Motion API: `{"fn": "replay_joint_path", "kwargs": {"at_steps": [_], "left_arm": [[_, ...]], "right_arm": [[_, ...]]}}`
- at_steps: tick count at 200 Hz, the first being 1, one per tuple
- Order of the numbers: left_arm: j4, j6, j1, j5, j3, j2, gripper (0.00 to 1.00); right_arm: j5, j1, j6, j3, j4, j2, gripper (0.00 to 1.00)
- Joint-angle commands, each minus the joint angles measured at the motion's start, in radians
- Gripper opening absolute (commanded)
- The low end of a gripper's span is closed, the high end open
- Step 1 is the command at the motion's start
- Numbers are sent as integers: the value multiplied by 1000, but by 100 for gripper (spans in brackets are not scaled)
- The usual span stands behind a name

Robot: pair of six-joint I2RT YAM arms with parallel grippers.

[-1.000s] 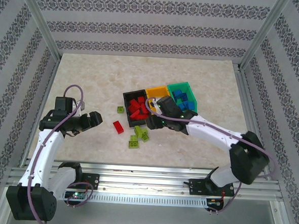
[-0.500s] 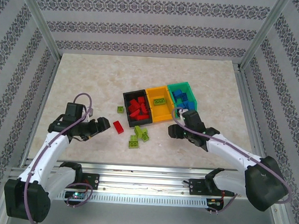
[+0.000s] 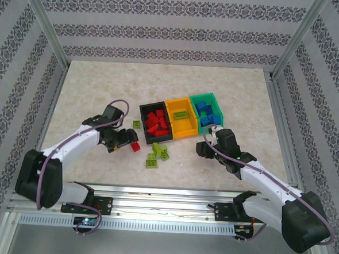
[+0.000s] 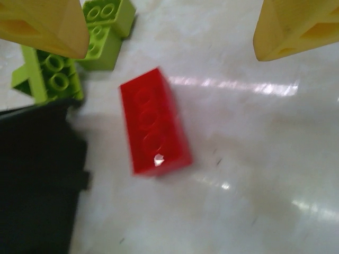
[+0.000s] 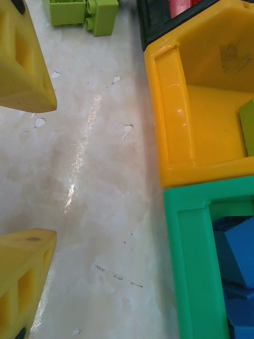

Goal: Sort the legos into containers by color

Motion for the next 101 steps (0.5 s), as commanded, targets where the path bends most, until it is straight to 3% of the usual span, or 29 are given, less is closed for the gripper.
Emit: {"fn": "replay_joint_path", "kwargs": {"at_steps": [1, 59, 101], "left_arm": [[-67, -15, -43, -98, 85, 81, 81], [-29, -9, -71, -79, 185, 282, 77], [-23, -2, -72, -113, 198, 332, 69]], "right_arm": [[-11, 0, 5, -19, 36, -12, 60], [-5, 0, 7, -45, 48, -63, 60], [-7, 2, 6, -49, 55, -70, 60]]}}
